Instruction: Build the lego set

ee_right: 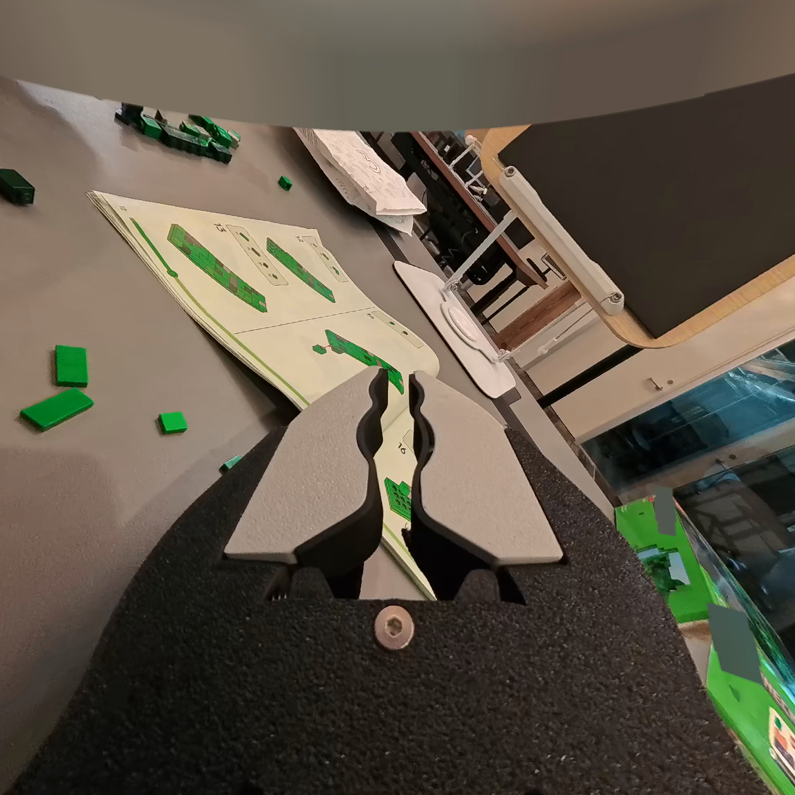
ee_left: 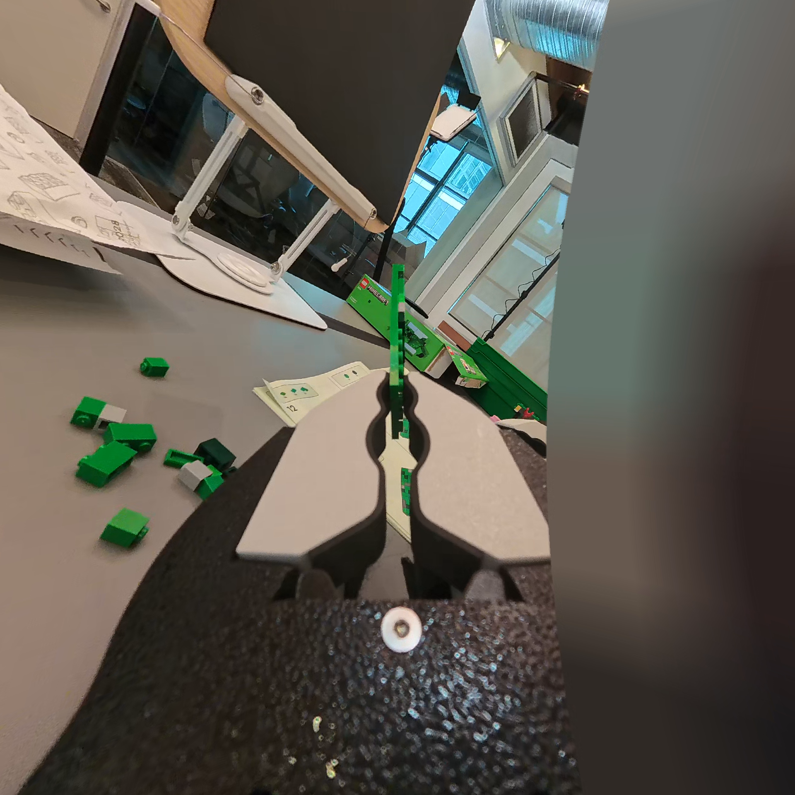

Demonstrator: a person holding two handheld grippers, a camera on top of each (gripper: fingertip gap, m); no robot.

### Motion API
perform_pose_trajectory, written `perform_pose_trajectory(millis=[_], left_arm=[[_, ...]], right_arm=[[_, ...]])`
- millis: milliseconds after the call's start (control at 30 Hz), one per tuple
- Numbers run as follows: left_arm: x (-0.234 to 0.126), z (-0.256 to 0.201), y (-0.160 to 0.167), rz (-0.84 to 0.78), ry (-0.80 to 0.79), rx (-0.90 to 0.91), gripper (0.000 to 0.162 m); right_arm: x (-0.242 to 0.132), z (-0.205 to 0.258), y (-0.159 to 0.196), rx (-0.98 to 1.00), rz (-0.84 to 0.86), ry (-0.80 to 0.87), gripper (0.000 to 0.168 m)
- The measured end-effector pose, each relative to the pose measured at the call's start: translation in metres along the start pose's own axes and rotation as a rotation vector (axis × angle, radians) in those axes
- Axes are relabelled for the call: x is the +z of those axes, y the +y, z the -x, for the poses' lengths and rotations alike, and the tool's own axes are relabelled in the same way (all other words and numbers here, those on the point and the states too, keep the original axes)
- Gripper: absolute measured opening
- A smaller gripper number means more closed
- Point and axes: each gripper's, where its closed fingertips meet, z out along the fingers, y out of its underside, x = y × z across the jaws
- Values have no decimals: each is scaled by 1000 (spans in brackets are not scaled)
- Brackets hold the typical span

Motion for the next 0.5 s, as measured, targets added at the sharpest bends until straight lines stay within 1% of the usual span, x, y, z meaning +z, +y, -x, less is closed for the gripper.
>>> perform_pose_trajectory(millis=[500], left_arm=[[0, 0, 1, 4, 4, -1, 4]], right_arm=[[1, 2, 1, -13, 8, -6, 8]])
